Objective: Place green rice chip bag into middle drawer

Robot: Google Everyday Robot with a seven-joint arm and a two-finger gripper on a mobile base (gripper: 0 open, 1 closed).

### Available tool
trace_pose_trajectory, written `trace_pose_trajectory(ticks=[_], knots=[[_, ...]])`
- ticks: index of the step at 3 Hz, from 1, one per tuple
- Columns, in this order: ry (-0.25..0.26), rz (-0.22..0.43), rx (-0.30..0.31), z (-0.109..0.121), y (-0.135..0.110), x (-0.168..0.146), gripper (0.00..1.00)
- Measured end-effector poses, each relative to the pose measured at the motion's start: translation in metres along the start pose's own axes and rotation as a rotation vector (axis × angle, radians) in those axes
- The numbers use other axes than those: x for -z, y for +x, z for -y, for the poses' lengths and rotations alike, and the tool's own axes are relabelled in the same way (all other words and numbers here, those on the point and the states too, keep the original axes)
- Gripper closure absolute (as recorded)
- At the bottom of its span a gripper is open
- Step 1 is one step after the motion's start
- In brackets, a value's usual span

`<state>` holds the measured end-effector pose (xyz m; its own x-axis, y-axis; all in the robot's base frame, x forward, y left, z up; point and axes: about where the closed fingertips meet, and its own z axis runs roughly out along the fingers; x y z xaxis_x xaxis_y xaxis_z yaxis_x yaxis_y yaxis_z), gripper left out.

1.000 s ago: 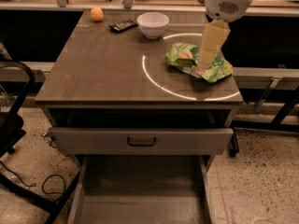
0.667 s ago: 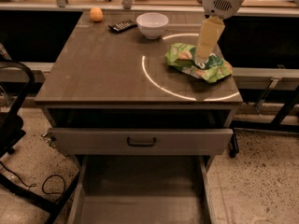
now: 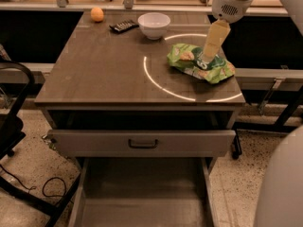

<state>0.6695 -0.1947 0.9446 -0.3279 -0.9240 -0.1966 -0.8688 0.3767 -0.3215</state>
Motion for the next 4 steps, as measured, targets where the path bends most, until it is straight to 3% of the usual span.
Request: trace_pose_trajectory(ticks=[2, 3, 4], knots=[[-0.134, 0.069, -0.008, -0.005, -0.020, -0.068, 0.00], [-0.221, 0.087, -0.022, -0.023, -0.023, -0.106, 0.00], [-0.233, 0.091, -0.024, -0.025, -0.025, -0.115, 0.14]])
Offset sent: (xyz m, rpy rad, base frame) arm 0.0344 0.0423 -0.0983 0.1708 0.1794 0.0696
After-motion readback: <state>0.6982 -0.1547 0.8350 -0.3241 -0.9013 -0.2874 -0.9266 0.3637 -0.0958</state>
